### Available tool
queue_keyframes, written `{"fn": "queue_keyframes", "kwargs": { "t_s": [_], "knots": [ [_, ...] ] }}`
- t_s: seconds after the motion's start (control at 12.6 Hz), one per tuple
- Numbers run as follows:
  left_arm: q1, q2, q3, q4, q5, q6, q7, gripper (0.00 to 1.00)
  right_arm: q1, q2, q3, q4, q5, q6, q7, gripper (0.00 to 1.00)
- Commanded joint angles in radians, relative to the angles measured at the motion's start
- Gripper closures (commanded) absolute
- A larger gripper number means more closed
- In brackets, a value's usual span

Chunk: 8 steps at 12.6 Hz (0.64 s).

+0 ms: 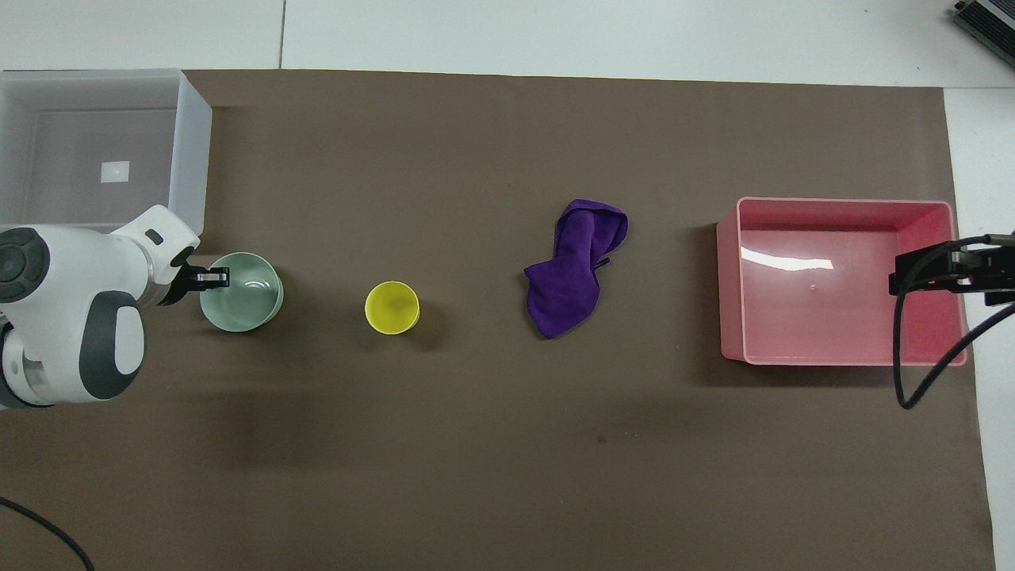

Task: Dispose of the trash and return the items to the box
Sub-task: 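Grasp the green bowl rim with the left gripper and lift it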

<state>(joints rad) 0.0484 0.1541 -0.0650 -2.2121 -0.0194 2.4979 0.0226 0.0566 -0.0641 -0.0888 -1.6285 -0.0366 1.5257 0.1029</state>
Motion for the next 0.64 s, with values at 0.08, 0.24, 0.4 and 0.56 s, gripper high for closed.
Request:
{"fn": "queue_keyframes", "kwargs": {
  "t_s": [0.08, 0.24, 0.4, 0.56],
  "knots": [
    [0.011, -0.019, -0.009, 0.011, 0.007, 0.001, -0.004, 1.00, -0.014, -0.025, 0.003, -0.033, 0.006, 0.013, -0.015, 0.00],
    [0.013, -0.024, -0.009, 0.122, 0.007, -0.139, 0.005, 1.00, -0.012, -0.025, 0.004, -0.033, 0.006, 0.013, -0.014, 0.00],
    [0.014, -0.022, -0.009, 0.222, 0.004, -0.226, 0.022, 1.00, -0.009, -0.025, 0.004, -0.031, 0.007, 0.016, -0.011, 0.00],
    [0.016, -0.004, -0.007, 0.305, 0.004, -0.255, 0.030, 1.00, 0.000, -0.022, 0.006, -0.030, 0.009, 0.063, -0.003, 0.00]
  ]
}}
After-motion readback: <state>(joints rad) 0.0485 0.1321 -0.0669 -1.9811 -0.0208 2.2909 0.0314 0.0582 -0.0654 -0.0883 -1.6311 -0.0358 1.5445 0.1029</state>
